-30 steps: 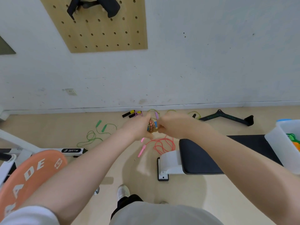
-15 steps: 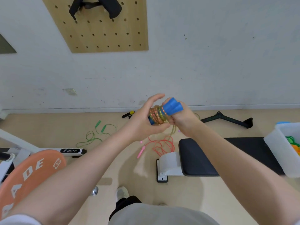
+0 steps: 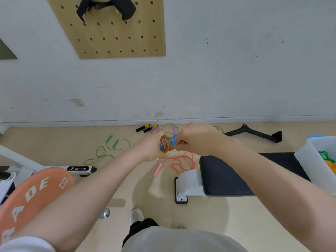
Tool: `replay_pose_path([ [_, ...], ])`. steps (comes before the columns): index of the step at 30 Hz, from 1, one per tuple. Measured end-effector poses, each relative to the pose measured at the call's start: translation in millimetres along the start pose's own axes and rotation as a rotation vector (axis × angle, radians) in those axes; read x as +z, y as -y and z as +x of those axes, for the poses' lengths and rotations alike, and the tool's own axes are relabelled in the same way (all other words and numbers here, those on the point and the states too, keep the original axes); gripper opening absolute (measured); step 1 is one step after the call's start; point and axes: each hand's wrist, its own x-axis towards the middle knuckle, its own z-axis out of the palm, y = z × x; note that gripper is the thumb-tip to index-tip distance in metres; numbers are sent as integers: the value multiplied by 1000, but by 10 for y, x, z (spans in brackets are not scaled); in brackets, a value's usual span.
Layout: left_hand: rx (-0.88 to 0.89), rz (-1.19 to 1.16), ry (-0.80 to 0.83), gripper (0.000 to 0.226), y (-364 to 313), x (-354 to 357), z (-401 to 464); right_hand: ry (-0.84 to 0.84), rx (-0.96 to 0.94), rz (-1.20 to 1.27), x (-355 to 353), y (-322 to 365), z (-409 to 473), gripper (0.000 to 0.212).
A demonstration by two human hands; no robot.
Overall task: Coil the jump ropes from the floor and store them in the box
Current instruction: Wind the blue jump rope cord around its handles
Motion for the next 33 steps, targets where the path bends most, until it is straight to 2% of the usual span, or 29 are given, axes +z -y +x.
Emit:
replay_pose_path([
  [3,93,186,50,38,-150,61,-61,50,-45,57,-156,-20,23,23],
  [6,294,325,80,41,-282,70,-166,45,13,303,-253,-151,51,27],
  [8,422,214,28,48,-317,51,-225,43,-10,713,-265,-243,3,23],
  [10,426,-2,-65,50,-369,32,-256,11,-38,1103,-219,-335,-13,27],
  [12,375,-217,-152,42,-460,25,-273,-83,11,1249,-136,-381,34,26],
  [14,331,-446,-233,46,-508,32,-252,-172,75,1263,-59,-383,72,23],
  [15,294,-538,-264,56,-503,35,-228,-203,94,1252,-10,-379,67,21],
  [17,185,-633,-287,71,-468,34,-168,-244,128,1247,89,-336,48,13],
  [18,147,-671,-289,70,-460,43,-148,-264,179,1244,144,-295,63,15],
  [21,117,-1026,-320,42,-485,74,-113,-362,345,1270,273,-110,186,21],
  [23,30,-1286,-310,16,-498,60,-96,-390,369,1162,334,4,250,21],
  [25,-56,-1416,-265,17,-495,40,-82,-401,387,1070,311,71,214,26],
  [28,-104,-1382,-232,23,-489,7,-45,-399,333,1089,249,88,140,23],
  [31,-225,-1239,-166,34,-467,14,-40,-274,338,869,280,39,144,40],
  [33,-265,-1193,-88,44,-442,40,-47,-222,336,872,362,-8,155,45],
])
